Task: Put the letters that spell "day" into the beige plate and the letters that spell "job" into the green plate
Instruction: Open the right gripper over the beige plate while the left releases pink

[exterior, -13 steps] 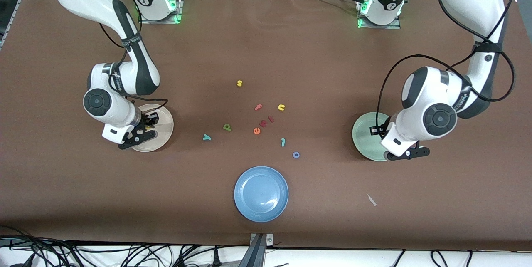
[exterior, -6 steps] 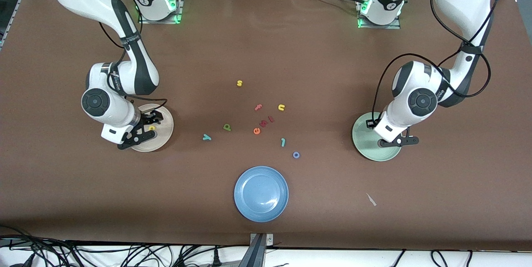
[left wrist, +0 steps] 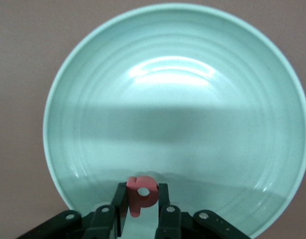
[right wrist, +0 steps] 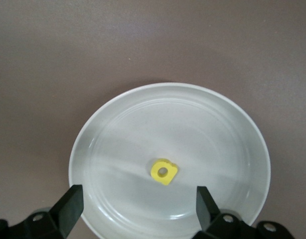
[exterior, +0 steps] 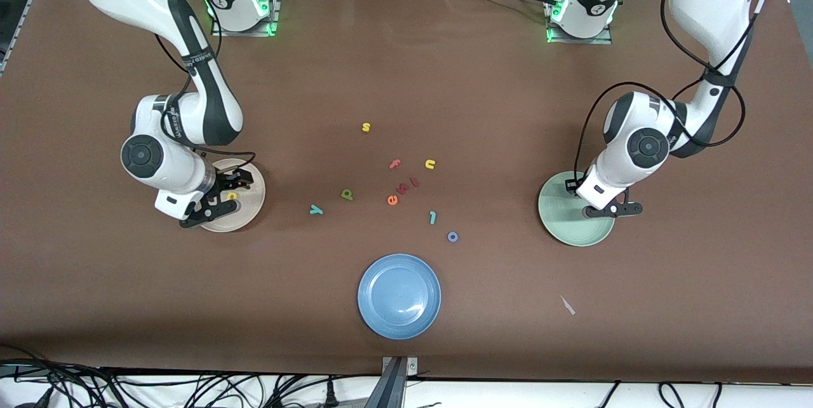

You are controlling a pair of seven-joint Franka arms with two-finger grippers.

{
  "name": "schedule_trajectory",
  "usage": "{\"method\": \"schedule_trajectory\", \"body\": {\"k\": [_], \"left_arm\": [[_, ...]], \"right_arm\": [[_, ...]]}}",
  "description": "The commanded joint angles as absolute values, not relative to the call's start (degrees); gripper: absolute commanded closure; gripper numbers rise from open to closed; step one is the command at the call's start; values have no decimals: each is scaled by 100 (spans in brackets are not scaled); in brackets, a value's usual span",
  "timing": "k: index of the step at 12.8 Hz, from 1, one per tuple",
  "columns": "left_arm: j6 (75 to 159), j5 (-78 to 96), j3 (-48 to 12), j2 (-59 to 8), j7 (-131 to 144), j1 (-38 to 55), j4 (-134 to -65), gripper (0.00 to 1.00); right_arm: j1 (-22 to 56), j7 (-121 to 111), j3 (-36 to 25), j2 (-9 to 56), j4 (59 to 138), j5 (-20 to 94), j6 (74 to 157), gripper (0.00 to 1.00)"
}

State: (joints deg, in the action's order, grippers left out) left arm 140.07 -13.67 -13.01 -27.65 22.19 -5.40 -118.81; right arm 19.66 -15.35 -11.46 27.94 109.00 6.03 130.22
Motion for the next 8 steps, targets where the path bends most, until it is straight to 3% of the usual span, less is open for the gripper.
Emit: {"method": "schedule_trajectory", "body": {"k": [1, 2, 4, 5, 8], "left_arm": [[14106, -1547, -1371, -2777, 2180, -624, -11918, 86], [14106, -1547, -1371, -2786, 2180, -650, -11918, 74], [14072, -1547, -1371, -2751, 2180, -712, -11901, 20], [14028, -1547, -1380, -2725, 2180, -712, -11883, 4], [13817, -1538, -1389, -2567, 2188, -712, -11830, 1]], "right_arm": [[2004, -1013, -968, 2584, 10934, 677, 12823, 0], [2004, -680, -862, 2575, 10934, 677, 12823, 0], [2004, -30, -590, 2558, 10925, 677, 12823, 0], [2013, 278, -458, 2549, 10916, 668, 12823, 0], [2021, 799, -89, 2522, 10881, 633, 12823, 0]]}}
